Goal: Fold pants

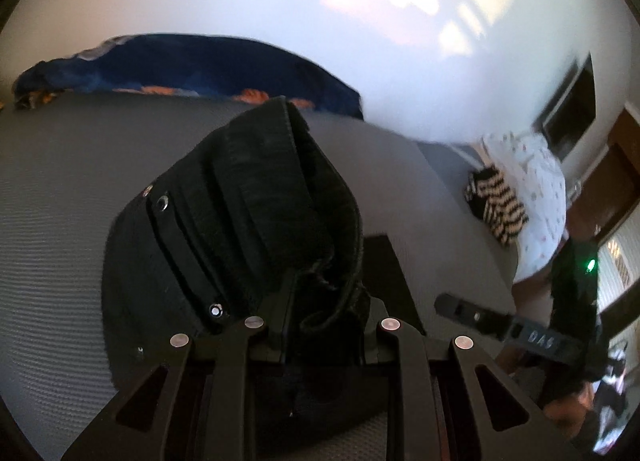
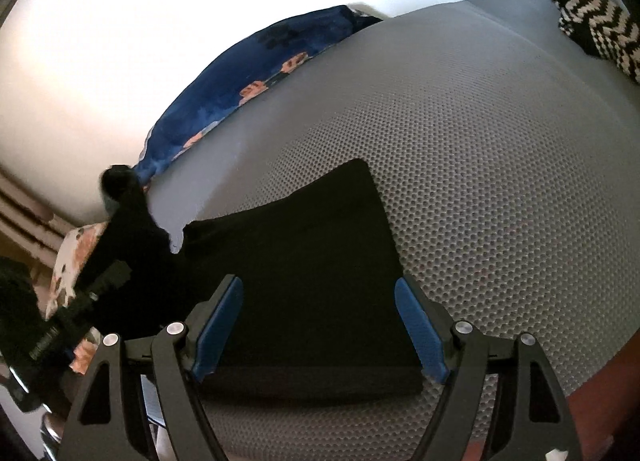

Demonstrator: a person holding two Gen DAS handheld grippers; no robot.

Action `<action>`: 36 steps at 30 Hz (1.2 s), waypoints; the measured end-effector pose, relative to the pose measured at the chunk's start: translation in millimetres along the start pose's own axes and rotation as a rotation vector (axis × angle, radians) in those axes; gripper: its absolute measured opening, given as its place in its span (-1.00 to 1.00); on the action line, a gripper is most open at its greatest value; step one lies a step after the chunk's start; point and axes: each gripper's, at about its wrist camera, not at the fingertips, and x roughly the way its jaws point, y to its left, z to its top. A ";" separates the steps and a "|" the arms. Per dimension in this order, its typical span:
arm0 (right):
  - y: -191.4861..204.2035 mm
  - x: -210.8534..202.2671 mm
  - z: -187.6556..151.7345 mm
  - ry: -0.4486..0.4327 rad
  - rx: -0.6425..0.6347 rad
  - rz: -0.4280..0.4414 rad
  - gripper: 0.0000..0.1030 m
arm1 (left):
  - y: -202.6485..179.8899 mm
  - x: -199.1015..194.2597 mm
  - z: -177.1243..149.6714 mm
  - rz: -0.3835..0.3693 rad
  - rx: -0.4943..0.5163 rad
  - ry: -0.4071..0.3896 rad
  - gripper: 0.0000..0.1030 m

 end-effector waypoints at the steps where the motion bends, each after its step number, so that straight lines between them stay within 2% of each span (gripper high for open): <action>1: -0.9 0.0 0.5 0.000 0.006 0.000 0.48 | -2.2 4.8 -2.4 0.004 0.012 0.013 -0.55; 8: -8.5 -3.9 3.9 -0.011 0.033 0.006 0.48 | -18.2 45.6 -23.3 0.076 0.081 0.121 -0.54; 12: -12.3 -1.9 5.8 -0.007 0.045 0.005 0.48 | -24.1 50.8 -26.6 0.098 0.114 0.134 -0.48; 15: -13.6 -0.8 7.4 -0.004 0.048 0.002 0.48 | -31.0 49.4 -27.4 0.099 0.139 0.142 -0.26; 17: -14.7 -1.5 6.9 -0.003 0.048 0.004 0.48 | -34.4 47.5 -28.2 0.087 0.144 0.150 0.07; 20: -15.1 -0.7 6.8 0.001 0.048 -0.002 0.48 | -38.6 37.8 -28.6 0.058 0.154 0.142 0.15; 24: -14.3 1.5 7.7 0.009 0.041 0.000 0.48 | -34.8 14.9 -28.8 0.081 0.177 0.096 0.21; 26: -13.1 4.1 6.6 0.022 0.045 0.018 0.48 | -22.2 0.2 -28.3 0.095 0.155 0.068 0.29; 30: -8.0 11.2 4.6 0.062 0.034 0.057 0.48 | 17.4 -21.3 -26.3 0.173 0.068 0.027 0.32; 35: 6.8 32.5 5.9 0.193 -0.001 0.213 0.48 | 80.6 -39.5 -30.9 0.261 -0.096 0.025 0.33; 36: 7.8 36.4 6.8 0.210 -0.004 0.223 0.48 | 92.6 -42.1 -33.0 0.276 -0.125 0.031 0.33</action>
